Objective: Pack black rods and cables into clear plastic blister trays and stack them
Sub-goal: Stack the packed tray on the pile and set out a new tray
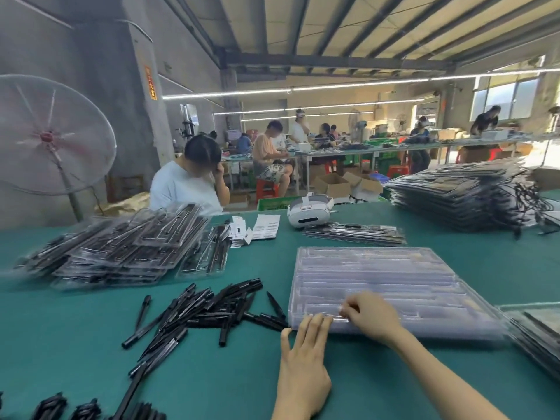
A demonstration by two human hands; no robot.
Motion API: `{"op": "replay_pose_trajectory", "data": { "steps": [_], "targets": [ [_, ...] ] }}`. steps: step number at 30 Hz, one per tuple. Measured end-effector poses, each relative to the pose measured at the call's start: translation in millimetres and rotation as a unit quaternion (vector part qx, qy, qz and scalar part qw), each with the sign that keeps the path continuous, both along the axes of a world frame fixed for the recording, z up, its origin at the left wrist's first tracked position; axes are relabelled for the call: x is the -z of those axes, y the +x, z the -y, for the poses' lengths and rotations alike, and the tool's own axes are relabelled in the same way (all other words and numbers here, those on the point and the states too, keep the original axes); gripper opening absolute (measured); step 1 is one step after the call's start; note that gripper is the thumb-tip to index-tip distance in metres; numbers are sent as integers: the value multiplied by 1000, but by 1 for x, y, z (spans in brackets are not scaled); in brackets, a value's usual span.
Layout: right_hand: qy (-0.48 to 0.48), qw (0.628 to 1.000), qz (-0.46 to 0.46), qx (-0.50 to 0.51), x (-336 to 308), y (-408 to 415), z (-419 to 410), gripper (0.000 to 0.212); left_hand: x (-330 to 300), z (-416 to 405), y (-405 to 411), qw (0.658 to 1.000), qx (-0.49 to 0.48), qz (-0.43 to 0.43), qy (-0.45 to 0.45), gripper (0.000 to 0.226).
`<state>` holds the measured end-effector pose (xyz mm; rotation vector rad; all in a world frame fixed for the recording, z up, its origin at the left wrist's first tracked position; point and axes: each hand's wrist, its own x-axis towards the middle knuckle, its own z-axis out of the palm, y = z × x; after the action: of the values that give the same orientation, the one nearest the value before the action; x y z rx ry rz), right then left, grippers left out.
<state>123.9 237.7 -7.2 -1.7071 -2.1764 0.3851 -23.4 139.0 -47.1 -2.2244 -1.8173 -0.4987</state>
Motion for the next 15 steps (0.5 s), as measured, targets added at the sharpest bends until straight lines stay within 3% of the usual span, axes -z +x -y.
{"op": "replay_pose_trajectory", "data": {
  "steps": [3, 10, 15],
  "targets": [
    [28, 1000, -3, -4, 4, 1, 2, 25, 1, -2, 4, 1000, -14, 4, 1, 86],
    [33, 999, -13, -5, -2, -1, 10, 23, 1, -7, 3, 993, -25, 43, -105, 84],
    [2, 1000, -11, 14, -2, -2, 8, 30, 2, -11, 2, 996, -22, 60, -55, 87]
  ]
}}
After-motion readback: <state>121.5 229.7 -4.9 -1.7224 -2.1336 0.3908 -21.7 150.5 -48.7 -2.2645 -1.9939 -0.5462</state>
